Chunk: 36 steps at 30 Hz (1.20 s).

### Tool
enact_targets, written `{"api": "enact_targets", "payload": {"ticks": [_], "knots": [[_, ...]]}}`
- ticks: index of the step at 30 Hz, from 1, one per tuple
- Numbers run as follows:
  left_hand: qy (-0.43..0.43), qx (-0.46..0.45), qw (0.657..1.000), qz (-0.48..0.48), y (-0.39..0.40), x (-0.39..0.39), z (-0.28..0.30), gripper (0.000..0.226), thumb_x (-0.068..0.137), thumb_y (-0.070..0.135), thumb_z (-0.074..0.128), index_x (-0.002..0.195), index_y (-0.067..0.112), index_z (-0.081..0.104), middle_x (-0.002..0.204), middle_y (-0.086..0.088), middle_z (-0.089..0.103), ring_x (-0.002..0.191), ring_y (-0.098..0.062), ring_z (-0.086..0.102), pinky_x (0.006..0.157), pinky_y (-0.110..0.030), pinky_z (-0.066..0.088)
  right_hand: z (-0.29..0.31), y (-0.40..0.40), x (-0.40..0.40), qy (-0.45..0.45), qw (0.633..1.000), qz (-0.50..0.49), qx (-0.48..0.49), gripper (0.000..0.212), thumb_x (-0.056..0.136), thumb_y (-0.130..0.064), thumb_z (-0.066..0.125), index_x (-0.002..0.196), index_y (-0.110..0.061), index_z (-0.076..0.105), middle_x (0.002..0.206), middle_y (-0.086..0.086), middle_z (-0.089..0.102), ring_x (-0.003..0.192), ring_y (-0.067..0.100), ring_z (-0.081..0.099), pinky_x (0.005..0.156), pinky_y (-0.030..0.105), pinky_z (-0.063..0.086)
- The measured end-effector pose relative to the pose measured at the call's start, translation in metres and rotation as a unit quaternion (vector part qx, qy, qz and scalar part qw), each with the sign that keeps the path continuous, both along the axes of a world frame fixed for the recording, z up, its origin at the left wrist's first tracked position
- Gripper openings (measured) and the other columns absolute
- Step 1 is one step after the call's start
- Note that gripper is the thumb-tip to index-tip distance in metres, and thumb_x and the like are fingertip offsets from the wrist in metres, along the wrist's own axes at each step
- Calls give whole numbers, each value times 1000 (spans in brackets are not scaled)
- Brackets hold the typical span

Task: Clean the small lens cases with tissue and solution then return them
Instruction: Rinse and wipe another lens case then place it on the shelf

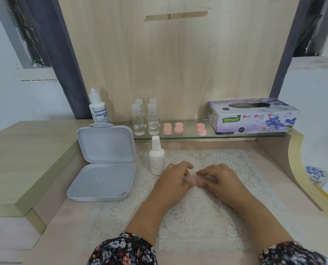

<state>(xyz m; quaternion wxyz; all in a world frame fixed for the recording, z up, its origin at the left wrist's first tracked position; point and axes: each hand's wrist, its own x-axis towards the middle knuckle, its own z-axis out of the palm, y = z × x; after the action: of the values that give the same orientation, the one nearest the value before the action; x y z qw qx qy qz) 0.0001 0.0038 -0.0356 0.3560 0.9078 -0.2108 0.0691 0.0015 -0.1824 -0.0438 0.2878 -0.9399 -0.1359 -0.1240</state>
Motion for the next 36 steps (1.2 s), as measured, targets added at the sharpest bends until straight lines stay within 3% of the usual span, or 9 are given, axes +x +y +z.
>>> {"api": "enact_targets", "payload": {"ticks": [3, 9, 17, 24, 30, 33, 36], "knots": [[-3, 4, 1000, 0, 0, -2, 2, 41, 89, 32, 61, 127, 31, 46, 104, 14, 54, 106, -7, 45, 89, -29, 45, 0, 0, 0, 1, 1000, 1, 1, 29, 87, -38, 67, 115, -35, 67, 102, -27, 55, 101, 3, 41, 98, 33, 31], [10, -21, 1000, -11, 5, -2, 1, 40, 89, 18, 56, 123, 36, 46, 108, 18, 56, 107, -1, 46, 92, -31, 46, 1, 0, -1, 4, 1000, 2, 4, 30, 86, -37, 67, 116, -34, 67, 103, -26, 56, 102, 4, 41, 97, 33, 32], [-8, -8, 1000, 16, 0, -2, 2, 24, 88, 32, 60, 109, 31, 49, 98, 14, 54, 97, -4, 48, 83, -35, 49, 0, 0, 0, -4, 1000, 2, 1, 29, 86, -39, 67, 115, -35, 68, 101, -27, 56, 102, 4, 42, 96, 32, 30], [-3, -77, 994, 74, -3, 1, 6, 8, 91, 23, 59, 95, 22, 52, 96, 7, 56, 88, -9, 54, 71, -21, 44, 1, 0, -1, 0, 1000, 1, 0, 30, 85, -42, 68, 114, -35, 68, 103, -28, 56, 103, 3, 42, 99, 34, 30], [-23, 11, 995, 100, -1, 8, -1, 8, 93, 10, 52, 90, 13, 59, 92, 4, 60, 87, -15, 56, 77, -34, 49, 1, 0, -1, 4, 1000, -1, 2, 31, 85, -41, 69, 115, -35, 67, 106, -26, 57, 104, 2, 40, 100, 32, 29], [-48, 32, 994, 93, 0, 11, -4, 13, 95, 9, 51, 94, 12, 63, 89, 8, 55, 89, -15, 53, 78, -30, 47, 1, 0, -1, 5, 1000, -2, 7, 31, 85, -41, 69, 115, -35, 67, 106, -26, 57, 104, 2, 40, 101, 32, 29], [-46, 76, 992, 85, 0, 13, -7, 31, 96, 8, 46, 118, 22, 63, 98, -1, 53, 94, -20, 53, 81, -31, 47, 1, 0, -1, 7, 1000, -2, 7, 31, 85, -41, 69, 115, -35, 67, 106, -25, 57, 104, 2, 40, 100, 31, 29]]}}
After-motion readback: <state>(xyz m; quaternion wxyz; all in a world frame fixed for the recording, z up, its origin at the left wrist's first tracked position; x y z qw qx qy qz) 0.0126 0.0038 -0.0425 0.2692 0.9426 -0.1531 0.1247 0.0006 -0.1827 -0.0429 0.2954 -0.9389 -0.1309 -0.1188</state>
